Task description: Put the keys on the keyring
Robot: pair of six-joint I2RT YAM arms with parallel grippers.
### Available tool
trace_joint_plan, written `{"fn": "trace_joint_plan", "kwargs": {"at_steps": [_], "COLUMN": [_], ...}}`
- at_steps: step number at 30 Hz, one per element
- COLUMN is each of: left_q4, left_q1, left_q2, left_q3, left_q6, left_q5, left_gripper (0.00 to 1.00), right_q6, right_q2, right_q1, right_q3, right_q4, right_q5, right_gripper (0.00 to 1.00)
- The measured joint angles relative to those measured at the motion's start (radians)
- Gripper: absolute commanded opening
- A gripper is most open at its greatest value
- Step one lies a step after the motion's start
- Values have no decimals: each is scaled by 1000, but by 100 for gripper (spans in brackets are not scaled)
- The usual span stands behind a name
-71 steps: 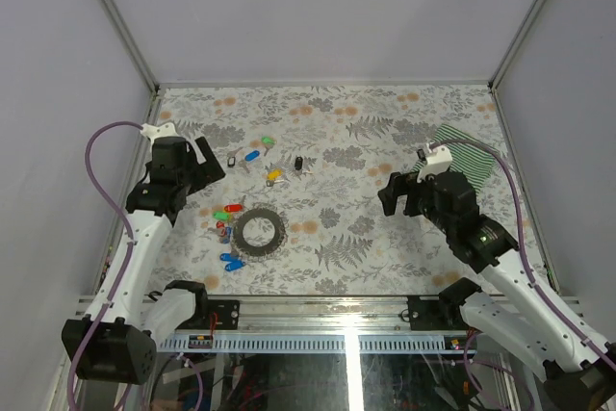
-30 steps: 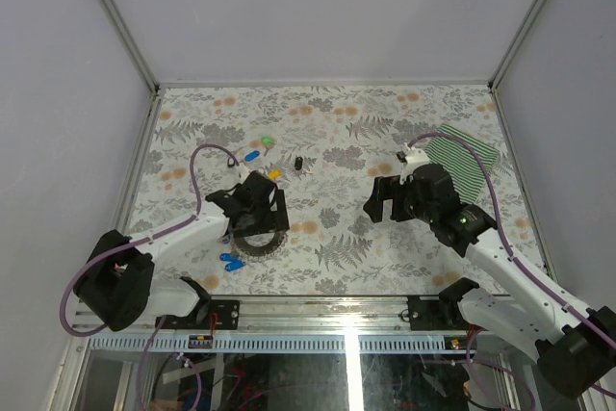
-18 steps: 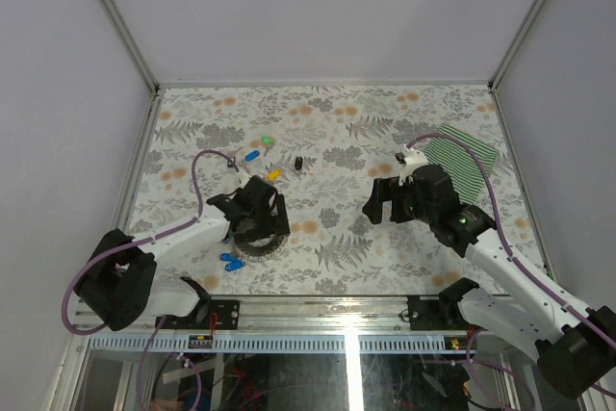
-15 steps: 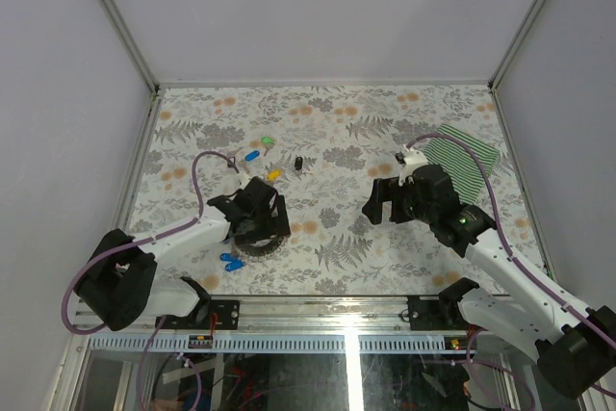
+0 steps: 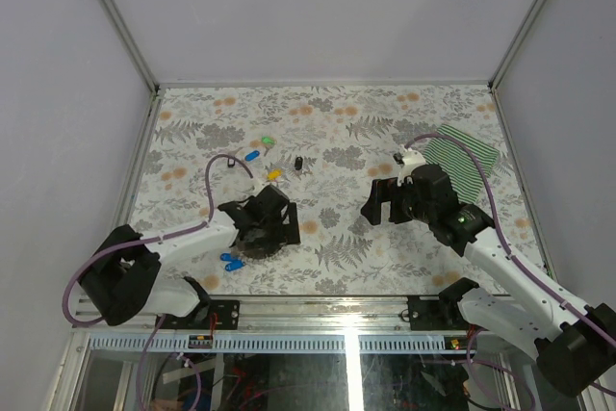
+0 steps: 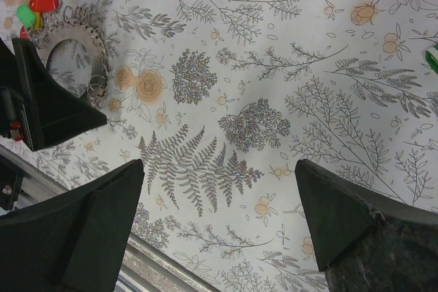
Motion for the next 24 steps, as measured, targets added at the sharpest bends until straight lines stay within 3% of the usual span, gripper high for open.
{"fn": "trace_joint_plan", "kwargs": {"at_steps": [9,16,24], "left_q4": [19,53,81], "left_q1": [-142,-273,-303], "left_q2": [37,180,256], "left_q3": [29,153,276], "left_q6": [-45,-71,-27], "left_q5": [2,2,-17], "left_gripper": [100,100,100], "right_q6": [24,112,198], "right_q2": [-4,-82,-124], "right_q1": [0,0,0], "right_q3": [-4,-53,-90], "right_q4": [1,4,-29], "right_q5": [17,110,190], "right_gripper": [100,99,97]}}
